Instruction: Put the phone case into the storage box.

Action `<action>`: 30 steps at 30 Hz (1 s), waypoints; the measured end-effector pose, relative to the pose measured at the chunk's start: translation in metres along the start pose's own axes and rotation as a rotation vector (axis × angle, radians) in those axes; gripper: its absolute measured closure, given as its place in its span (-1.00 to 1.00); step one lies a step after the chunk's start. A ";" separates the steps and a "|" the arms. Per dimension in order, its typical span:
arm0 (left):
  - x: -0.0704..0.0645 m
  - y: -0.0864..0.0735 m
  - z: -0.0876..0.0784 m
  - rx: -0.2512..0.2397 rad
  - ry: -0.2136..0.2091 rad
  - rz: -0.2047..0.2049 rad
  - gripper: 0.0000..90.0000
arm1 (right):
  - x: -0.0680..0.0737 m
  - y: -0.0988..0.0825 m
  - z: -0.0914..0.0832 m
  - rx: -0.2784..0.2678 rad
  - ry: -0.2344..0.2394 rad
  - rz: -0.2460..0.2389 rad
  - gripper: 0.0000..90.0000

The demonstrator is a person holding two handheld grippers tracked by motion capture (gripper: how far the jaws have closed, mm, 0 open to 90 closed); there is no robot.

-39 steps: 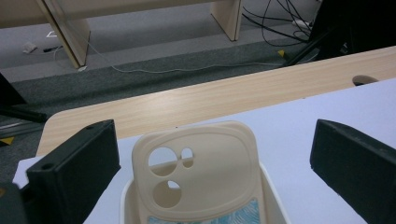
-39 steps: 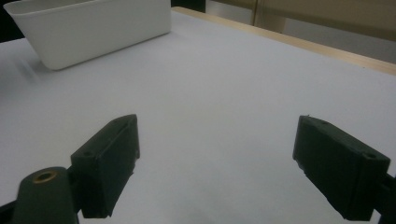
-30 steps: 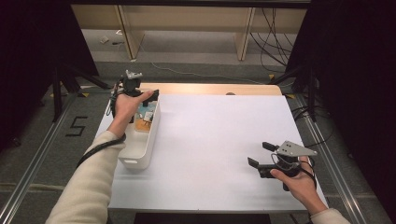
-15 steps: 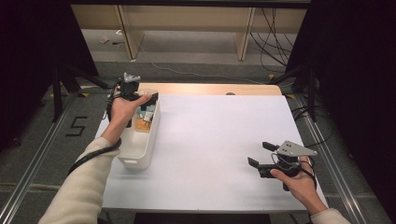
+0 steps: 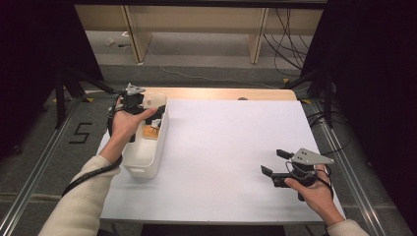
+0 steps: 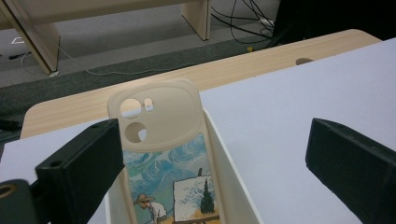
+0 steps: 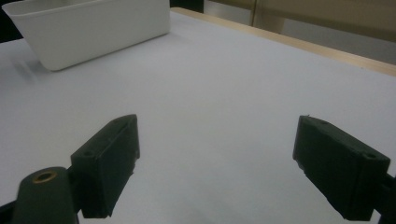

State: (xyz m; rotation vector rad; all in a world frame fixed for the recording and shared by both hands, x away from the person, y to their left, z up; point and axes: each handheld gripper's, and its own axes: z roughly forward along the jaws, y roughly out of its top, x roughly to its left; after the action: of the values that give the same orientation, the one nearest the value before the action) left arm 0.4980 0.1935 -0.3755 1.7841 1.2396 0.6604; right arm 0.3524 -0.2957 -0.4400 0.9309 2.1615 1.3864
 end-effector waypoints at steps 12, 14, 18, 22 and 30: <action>-0.010 -0.012 -0.014 -0.011 -0.044 0.013 -0.90 | 0.000 0.000 0.000 0.001 0.000 -0.002 -0.66; -0.012 -0.014 -0.016 -0.016 -0.047 0.013 -0.90 | 0.000 0.000 0.000 0.001 -0.002 0.000 -0.66; -0.017 -0.019 -0.021 -0.021 -0.064 0.025 -0.89 | 0.000 0.000 0.000 0.001 0.000 -0.002 -0.66; -0.021 -0.025 -0.027 -0.021 -0.081 0.037 -0.89 | 0.000 0.000 0.000 0.002 -0.002 -0.002 -0.66; -0.027 -0.039 -0.032 -0.028 -0.117 0.038 -0.89 | 0.000 0.000 0.000 0.001 -0.001 -0.004 -0.66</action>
State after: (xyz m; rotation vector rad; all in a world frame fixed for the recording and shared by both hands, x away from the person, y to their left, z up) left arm 0.4439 0.1851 -0.3921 1.8008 1.1152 0.5829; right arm 0.3523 -0.2955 -0.4398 0.9266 2.1624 1.3829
